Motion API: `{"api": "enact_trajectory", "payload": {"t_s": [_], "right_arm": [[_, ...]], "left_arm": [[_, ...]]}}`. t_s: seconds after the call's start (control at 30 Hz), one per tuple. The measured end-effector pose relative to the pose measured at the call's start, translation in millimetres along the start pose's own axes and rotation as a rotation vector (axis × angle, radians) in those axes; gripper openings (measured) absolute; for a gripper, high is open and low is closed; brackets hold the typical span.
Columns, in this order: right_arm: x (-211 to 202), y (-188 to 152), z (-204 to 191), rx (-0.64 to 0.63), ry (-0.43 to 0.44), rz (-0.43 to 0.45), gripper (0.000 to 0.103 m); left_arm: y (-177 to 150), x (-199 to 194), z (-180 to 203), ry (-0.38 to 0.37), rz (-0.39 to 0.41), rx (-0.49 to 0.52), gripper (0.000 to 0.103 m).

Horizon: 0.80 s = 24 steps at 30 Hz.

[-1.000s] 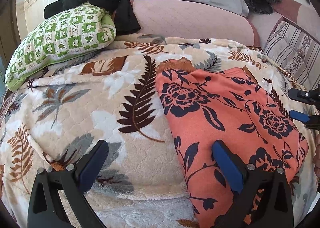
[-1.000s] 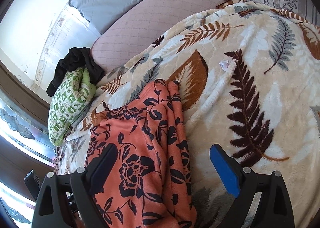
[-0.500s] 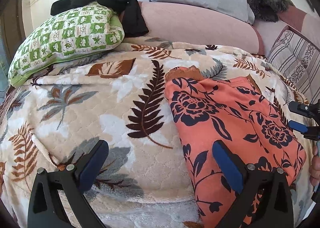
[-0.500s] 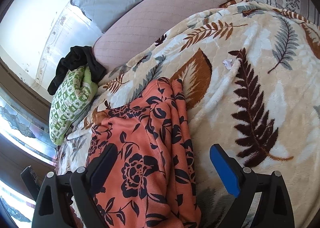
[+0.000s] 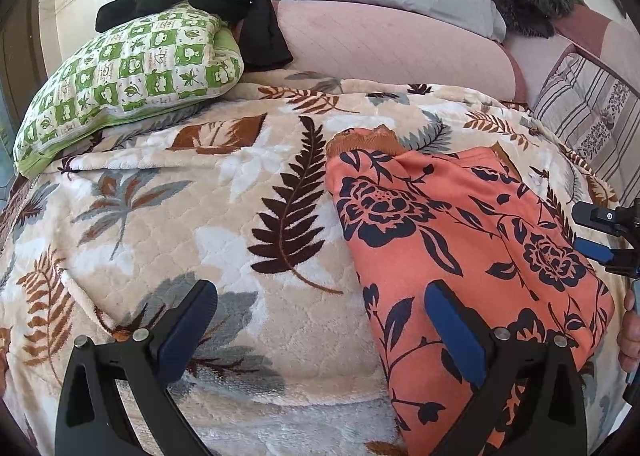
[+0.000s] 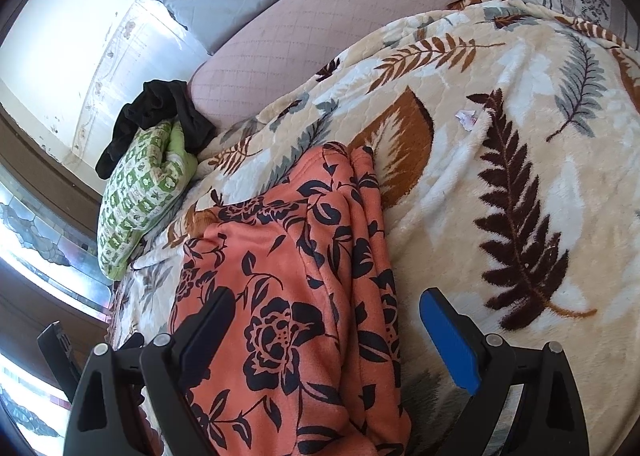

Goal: Fold small clothes

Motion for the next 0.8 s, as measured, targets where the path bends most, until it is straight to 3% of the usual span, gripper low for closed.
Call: {"api": "enact_trajectory", "payload": {"t_s": [0.8], "right_arm": [[-0.1, -0.8, -6.0, -0.02, 0.012, 0.005, 0.095]], "left_arm": [[-0.9, 0.6, 4.6, -0.026, -0.01, 0.005, 0.103]]}}
Point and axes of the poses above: each gripper's, at about its wrist camera, not at the fingertips, and x roughly the way its jaws point, z to its right, y to its top, the point moved 9 cm from there along x, roughly the way its jaws point, and after that the axes turned 3 degrees about x, right-handed, at the moved point
